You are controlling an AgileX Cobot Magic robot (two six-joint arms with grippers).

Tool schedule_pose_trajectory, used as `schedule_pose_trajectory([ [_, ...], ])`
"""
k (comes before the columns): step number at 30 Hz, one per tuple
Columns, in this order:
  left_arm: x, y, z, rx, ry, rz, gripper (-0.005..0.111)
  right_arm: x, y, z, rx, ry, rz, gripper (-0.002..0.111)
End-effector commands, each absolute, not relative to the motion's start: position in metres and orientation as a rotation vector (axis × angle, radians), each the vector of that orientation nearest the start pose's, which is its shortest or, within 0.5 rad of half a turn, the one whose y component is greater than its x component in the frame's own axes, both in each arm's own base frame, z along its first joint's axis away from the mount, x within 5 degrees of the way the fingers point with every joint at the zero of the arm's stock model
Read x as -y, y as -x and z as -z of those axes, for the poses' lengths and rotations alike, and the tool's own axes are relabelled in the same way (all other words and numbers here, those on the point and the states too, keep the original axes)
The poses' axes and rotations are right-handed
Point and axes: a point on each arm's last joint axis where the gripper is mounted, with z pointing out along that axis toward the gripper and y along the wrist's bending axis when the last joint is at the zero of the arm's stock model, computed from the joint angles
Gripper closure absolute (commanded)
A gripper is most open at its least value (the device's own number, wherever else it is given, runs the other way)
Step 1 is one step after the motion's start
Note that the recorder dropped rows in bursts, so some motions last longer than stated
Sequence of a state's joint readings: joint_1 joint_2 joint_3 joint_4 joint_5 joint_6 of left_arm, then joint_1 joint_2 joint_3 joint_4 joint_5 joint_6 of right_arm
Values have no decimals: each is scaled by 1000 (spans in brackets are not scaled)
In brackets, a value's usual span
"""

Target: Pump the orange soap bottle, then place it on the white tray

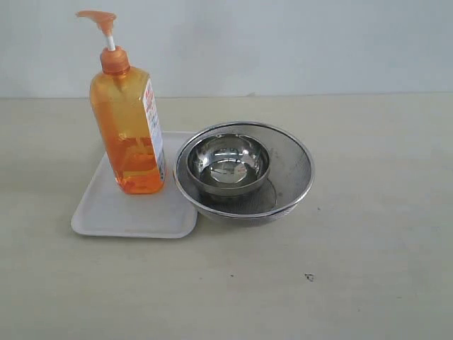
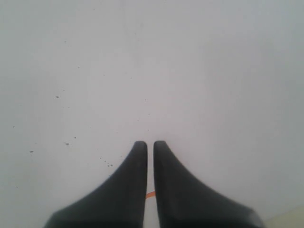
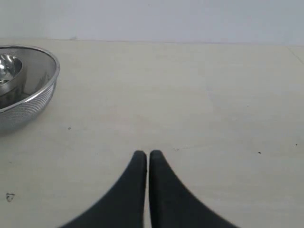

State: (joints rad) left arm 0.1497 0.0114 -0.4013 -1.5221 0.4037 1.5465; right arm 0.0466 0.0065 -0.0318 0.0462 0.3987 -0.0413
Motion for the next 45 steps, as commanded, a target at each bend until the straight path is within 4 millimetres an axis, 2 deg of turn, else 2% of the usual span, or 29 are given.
schedule_pose_trajectory([
  [1,35,-11,-335,-1116,-298,80,102,-3,-51,-187,-1850,44,-46,108],
  [32,35,-11,-335,-1116,-297,77,102,-4,-51,-187,-1850,32,-59,108],
  [42,22,-13,-336,-1119,-180,-12,102,-4,-51,-187,-1850,32,-59,108],
  [45,18,-16,-333,-1136,-103,22,102,-4,-51,-187,-1850,32,-59,108],
])
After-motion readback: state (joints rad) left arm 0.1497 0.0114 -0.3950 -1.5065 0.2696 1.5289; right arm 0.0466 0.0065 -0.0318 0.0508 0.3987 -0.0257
